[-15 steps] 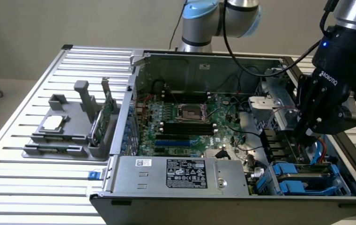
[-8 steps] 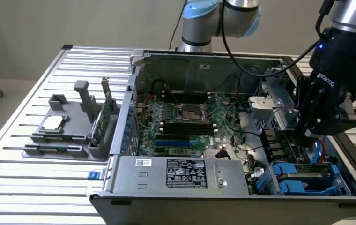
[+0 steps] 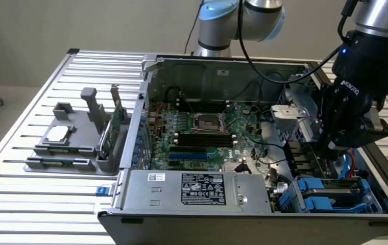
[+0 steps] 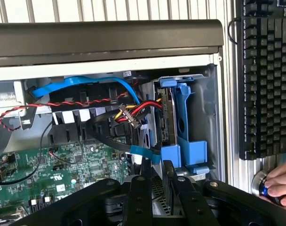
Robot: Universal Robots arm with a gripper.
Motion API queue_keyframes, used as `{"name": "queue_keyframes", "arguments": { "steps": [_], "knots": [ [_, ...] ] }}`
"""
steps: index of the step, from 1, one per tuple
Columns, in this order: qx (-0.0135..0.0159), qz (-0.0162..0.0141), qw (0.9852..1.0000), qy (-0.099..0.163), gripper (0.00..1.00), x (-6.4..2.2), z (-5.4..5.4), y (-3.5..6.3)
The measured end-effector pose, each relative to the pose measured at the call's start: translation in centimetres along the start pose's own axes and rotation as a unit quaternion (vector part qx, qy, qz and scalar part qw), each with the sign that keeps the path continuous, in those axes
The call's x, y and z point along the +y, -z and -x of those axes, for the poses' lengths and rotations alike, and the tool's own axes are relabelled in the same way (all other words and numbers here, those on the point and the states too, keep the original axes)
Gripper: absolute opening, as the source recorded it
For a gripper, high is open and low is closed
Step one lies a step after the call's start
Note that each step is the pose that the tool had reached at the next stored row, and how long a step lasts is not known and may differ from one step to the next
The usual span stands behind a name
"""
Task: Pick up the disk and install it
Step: 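Insert the second disk wire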
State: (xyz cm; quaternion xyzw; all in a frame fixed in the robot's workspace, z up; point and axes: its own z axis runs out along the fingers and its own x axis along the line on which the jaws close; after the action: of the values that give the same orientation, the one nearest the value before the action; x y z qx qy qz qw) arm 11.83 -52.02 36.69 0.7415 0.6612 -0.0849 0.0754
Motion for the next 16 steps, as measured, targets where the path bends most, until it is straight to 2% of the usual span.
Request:
{"name": "queue_keyframes", "arguments": {
  "steps": [10,11,12,16],
  "knots": [
    [0.0015,0.012,0.9999,-0.003,0.25,0.0,-0.06,-0.31],
    [0.0016,0.013,0.9999,-0.003,0.23,0.0,-0.06,-0.34],
    [0.0016,0.014,0.9999,-0.003,0.16,0.0,-0.06,-0.35],
    [0.002,0.0166,0.9999,-0.004,0.16,0.0,-0.07,-0.4]
  ]
}}
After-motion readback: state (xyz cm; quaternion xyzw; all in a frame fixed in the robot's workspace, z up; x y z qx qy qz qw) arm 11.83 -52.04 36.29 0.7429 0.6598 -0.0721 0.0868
